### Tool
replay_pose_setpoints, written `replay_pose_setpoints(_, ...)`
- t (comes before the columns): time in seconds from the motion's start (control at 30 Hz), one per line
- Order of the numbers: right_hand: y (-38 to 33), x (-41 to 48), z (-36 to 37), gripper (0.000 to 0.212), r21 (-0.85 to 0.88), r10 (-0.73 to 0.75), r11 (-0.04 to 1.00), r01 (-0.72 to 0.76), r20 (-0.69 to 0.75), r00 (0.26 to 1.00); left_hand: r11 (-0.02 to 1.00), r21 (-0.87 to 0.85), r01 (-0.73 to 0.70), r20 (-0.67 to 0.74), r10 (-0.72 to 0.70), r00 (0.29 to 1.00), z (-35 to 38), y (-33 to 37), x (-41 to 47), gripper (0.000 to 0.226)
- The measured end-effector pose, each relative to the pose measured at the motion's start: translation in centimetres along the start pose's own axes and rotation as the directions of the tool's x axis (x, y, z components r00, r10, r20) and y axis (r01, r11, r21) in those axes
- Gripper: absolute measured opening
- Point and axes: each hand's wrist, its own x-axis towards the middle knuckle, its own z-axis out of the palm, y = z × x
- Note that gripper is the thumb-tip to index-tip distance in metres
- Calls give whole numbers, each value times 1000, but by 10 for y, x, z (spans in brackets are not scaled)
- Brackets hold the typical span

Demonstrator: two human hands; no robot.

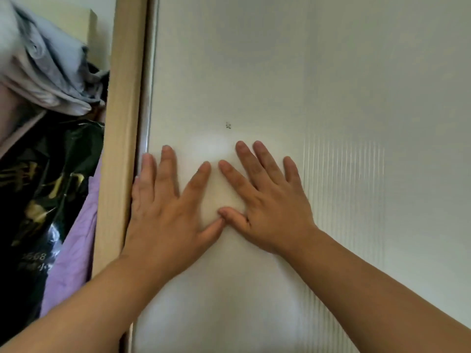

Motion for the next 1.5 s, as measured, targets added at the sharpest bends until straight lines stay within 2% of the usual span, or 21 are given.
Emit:
replay_pose_setpoints(0.13,11,-4,1,67,46,-27,999,27,-3,1000,991,37,130,47,-132,990,-2,14,1,85)
replay_pose_setpoints(0.3,17,-8,2,66,68,-45,997,44,17,999,964,-36,262,61,-260,964,-2,26,-5,92)
replay_pose_setpoints(0.43,26,-12,2,66,86,-52,995,51,9,999,944,-110,311,80,-303,950,-7,32,-2,92)
replay_pose_setpoints(0.63,50,-25,-2,65,123,-44,991,45,-8,999,835,-224,502,137,-483,865,-14,40,5,89)
replay_pose_setpoints(0.7,60,-31,-2,64,119,-36,992,37,-9,999,831,-275,483,144,-461,875,-13,41,5,83)
replay_pose_setpoints(0.83,83,-42,-5,65,83,-20,996,19,4,1000,822,-343,454,127,-438,890,-8,50,7,56)
replay_pose_setpoints(0.93,103,-52,-10,65,70,-17,997,16,6,1000,844,-326,426,62,-431,900,0,64,10,15)
replay_pose_setpoints(1.0,115,-60,-13,65,62,-7,998,7,9,1000,842,-378,385,25,-406,913,6,74,13,18)
replay_pose_setpoints(1.07,127,-67,-16,65,61,12,998,-13,15,1000,823,-439,360,43,-381,923,11,82,14,9)
replay_pose_setpoints(1.2,141,-75,-28,61,132,138,981,-140,28,990,773,-565,289,28,-332,943,26,110,15,42)
replay_pose_setpoints(1.27,141,-76,-33,61,157,197,967,-203,52,979,747,-617,247,1,-313,950,33,126,14,46)
replay_pose_setpoints(1.4,139,-74,-37,62,107,215,967,-229,128,968,669,-719,190,55,-218,974,46,152,17,48)
replay_pose_setpoints(1.5,141,-70,-36,64,78,334,934,-348,149,931,666,-736,123,65,-112,992,56,171,18,60)
